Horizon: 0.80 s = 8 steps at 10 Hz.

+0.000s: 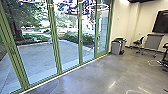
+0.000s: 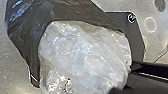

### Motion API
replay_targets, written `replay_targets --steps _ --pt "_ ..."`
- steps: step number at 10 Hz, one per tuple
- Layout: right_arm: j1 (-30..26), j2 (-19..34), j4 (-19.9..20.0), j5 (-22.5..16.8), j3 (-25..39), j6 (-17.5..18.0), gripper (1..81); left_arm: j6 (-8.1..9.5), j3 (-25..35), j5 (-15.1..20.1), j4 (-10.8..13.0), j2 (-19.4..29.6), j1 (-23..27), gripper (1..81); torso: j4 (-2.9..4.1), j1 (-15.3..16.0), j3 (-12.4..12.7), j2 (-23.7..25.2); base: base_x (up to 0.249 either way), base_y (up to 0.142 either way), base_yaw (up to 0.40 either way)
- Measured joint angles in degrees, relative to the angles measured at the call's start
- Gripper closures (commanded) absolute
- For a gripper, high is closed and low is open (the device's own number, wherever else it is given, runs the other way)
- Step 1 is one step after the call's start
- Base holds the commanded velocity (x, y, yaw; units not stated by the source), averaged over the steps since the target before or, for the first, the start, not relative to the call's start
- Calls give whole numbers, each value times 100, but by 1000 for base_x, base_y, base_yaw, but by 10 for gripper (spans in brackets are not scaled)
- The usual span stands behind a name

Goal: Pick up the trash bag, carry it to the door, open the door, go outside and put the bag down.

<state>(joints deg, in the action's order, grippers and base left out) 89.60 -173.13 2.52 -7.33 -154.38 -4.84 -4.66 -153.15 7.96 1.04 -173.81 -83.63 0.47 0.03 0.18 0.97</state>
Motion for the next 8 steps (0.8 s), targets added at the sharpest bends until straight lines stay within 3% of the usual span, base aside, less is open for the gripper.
replay_targets --steps 8 --pt "-7 0 -5 2 0 -1 10 0 0 -2 0 -2 -5 811 0 0 0 0 115 -70 0"
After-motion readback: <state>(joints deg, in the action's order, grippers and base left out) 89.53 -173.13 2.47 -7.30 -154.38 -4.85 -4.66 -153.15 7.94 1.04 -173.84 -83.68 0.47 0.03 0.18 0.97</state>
